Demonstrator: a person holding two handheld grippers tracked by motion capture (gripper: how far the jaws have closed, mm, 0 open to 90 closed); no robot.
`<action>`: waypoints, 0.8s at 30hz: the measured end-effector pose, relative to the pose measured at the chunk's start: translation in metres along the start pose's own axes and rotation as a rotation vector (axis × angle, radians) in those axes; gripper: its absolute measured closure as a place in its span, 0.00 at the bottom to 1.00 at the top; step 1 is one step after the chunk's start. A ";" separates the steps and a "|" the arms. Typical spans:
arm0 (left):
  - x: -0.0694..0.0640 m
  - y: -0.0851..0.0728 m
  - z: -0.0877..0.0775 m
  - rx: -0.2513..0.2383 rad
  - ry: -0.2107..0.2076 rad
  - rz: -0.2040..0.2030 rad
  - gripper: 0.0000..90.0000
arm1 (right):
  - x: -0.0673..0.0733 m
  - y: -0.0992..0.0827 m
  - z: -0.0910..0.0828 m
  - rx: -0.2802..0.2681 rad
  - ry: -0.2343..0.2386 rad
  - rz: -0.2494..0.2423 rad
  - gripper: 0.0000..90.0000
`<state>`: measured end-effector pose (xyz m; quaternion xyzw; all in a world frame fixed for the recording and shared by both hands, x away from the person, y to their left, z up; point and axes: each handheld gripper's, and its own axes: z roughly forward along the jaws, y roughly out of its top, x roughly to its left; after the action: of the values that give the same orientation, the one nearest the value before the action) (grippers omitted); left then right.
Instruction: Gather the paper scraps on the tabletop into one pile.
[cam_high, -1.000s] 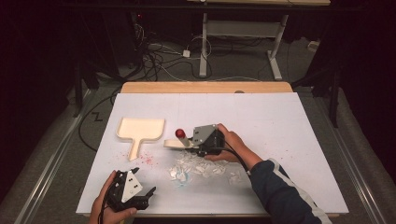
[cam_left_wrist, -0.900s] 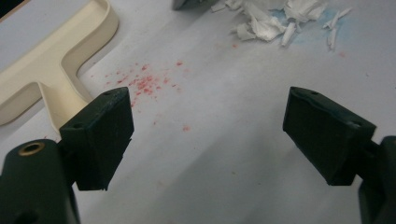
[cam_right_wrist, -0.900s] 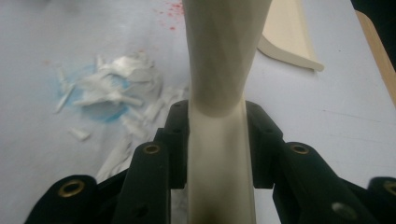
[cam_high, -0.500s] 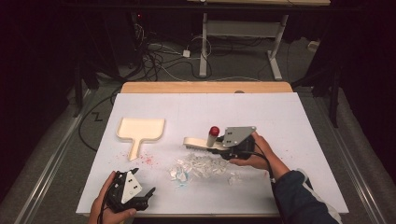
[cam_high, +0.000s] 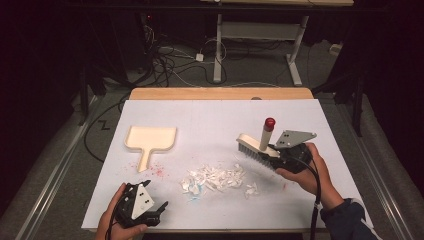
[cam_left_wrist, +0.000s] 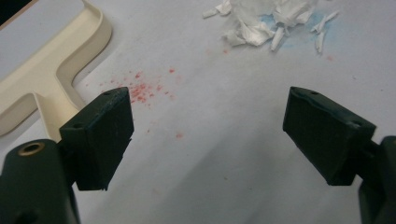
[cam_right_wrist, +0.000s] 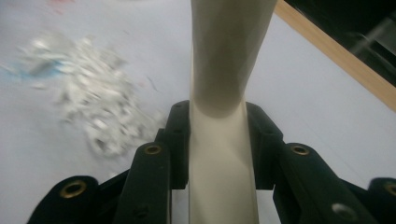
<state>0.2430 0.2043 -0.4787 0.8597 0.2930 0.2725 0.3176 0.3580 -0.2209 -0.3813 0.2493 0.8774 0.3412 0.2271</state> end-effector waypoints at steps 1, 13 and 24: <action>0.000 0.000 0.000 0.000 0.000 0.002 0.17 | 0.002 -0.008 0.006 0.055 -0.088 0.023 0.75; 0.002 0.003 0.000 -0.018 0.013 -0.003 0.17 | 0.038 0.001 0.039 0.060 -0.025 0.068 0.75; 0.001 0.001 -0.001 -0.016 0.018 0.000 0.17 | 0.062 0.022 0.034 -0.034 0.035 0.032 0.75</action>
<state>0.2435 0.2050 -0.4766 0.8547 0.2936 0.2825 0.3217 0.3351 -0.1536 -0.4025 0.2534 0.8711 0.3643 0.2102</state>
